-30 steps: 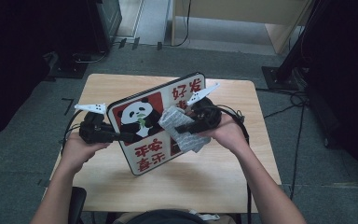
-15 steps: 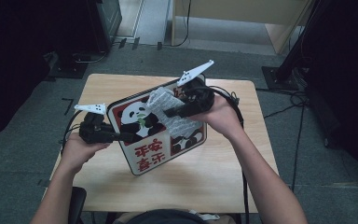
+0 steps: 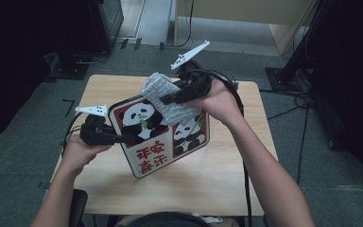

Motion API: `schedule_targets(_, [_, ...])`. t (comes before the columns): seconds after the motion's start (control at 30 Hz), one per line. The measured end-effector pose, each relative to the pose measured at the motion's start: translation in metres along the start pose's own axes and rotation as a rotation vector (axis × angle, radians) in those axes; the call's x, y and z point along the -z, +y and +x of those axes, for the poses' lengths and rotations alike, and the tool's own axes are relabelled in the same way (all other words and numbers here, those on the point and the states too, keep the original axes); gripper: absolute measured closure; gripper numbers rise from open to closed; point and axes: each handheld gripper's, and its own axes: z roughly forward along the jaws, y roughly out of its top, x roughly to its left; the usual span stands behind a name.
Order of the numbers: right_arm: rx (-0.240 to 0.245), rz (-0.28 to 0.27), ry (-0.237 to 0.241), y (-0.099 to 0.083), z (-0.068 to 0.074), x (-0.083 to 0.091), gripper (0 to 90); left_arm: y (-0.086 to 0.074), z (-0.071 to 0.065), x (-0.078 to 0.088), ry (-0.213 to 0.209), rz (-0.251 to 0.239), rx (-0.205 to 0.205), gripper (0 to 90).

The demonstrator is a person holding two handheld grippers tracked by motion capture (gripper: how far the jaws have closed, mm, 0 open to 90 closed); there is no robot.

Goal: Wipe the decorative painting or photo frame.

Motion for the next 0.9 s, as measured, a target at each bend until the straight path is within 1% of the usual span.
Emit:
schedule_targets(0.17, [-0.008, 0.010, 0.006, 0.000, -0.003, -0.003, 66.7, 0.000, 0.000, 0.000, -0.002, 0.000, 0.000, 75.4])
schedule_targets(0.5, [0.007, 0.030, 0.009, -0.008, -0.003, -0.010, 66.6, 0.000, 0.001, 0.000, -0.002, 0.002, -0.007, 75.4])
schedule_targets(0.67, [0.005, 0.038, 0.012, -0.012, -0.003, -0.014, 66.6, 0.000, 0.000, 0.000, 0.001, 0.004, -0.011, 75.5])
schedule_targets(0.9, [0.017, 0.033, 0.010, -0.020, -0.001, -0.018, 66.5, 0.001, 0.000, -0.001, -0.001, 0.005, -0.014, 75.4])
